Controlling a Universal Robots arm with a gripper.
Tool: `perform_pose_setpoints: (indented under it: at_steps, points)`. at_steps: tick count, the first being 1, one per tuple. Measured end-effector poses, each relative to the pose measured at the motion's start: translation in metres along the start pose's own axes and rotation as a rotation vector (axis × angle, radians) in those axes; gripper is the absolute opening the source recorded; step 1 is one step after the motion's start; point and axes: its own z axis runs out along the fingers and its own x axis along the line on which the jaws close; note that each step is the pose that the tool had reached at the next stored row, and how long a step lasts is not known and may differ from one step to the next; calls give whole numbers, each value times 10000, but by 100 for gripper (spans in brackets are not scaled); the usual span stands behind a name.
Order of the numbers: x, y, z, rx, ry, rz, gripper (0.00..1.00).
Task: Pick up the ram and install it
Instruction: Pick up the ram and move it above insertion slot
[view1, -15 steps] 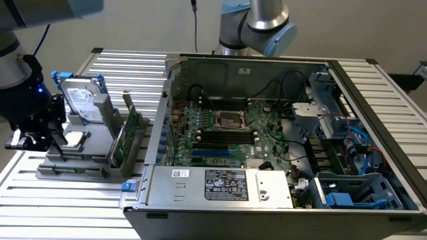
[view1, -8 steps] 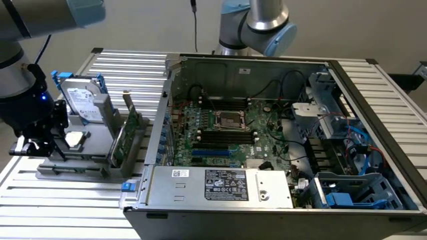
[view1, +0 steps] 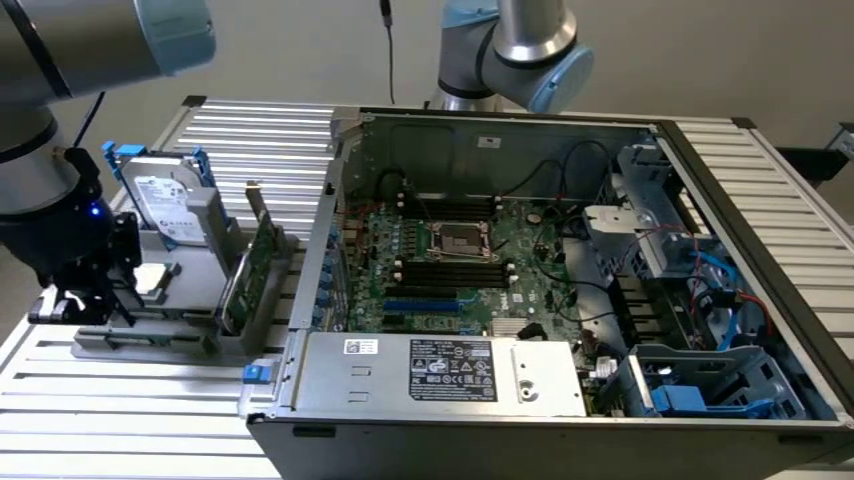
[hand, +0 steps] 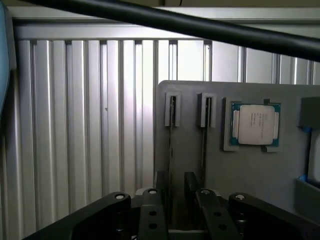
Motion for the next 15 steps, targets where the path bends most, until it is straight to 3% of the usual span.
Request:
perform_pose_setpoints:
  at_steps: [15]
  points:
    - [37, -10, 272, -1, 1, 0, 30]
